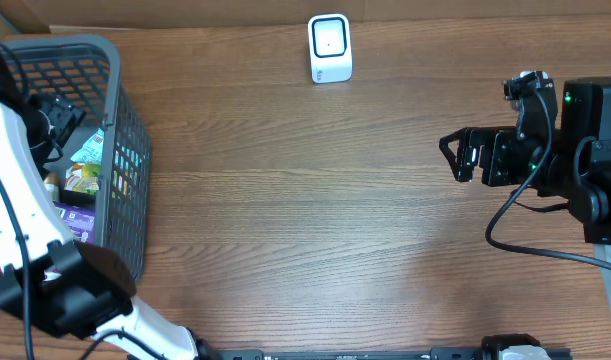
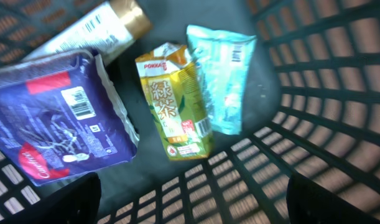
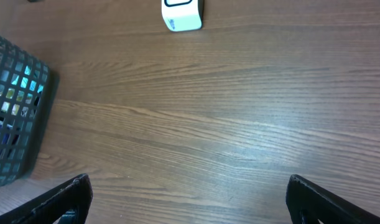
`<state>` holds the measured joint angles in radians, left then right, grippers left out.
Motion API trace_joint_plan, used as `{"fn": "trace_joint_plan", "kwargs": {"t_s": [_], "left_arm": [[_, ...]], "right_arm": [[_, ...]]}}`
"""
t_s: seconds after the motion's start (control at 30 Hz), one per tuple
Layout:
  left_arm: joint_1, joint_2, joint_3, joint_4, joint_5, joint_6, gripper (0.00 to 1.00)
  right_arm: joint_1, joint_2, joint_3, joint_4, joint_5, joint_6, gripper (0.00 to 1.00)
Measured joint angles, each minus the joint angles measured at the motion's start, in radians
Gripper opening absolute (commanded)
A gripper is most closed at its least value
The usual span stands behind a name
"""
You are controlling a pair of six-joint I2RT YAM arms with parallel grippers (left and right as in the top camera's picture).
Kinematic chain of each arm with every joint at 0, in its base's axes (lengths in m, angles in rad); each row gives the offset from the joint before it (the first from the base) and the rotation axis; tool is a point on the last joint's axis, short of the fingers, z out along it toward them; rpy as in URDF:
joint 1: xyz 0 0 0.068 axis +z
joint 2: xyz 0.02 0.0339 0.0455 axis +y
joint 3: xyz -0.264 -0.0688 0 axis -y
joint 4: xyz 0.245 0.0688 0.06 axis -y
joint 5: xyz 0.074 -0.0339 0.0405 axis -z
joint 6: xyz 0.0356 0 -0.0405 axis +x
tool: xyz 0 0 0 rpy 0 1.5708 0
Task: Scan the item barcode
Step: 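Reach the left gripper into the basket and grasp the green tea carton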
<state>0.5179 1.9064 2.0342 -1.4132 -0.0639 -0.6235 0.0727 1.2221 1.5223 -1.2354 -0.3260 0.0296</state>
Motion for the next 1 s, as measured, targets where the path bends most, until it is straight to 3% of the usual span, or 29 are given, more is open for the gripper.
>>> {"fn": "trace_joint_plan", "kwargs": {"t_s": [0.23, 0.4, 0.6, 1.0], "left_arm": [[-0.001, 0.086, -0.076, 0.027, -0.005, -0.033, 0.87], [-0.002, 0.084, -0.302, 0.222, -0.011, -0.035, 0.83], [-0.014, 0.085, -0.475, 0.365, 0.001, -0.037, 0.88], [-0.019, 0.086, -0.566, 0.457, -0.008, -0.059, 0.36]], "right_arm": [[0.0, 0.0, 0.0, -0.008, 0.0, 0.0, 1.0], [0.0, 0.0, 0.0, -0.008, 0.0, -0.009, 1.0], [0.0, 0.002, 0.0, -0.008, 0.0, -0.015, 1.0], [0.0, 0.002, 0.0, -0.014, 0.0, -0.018, 1.0]]}}
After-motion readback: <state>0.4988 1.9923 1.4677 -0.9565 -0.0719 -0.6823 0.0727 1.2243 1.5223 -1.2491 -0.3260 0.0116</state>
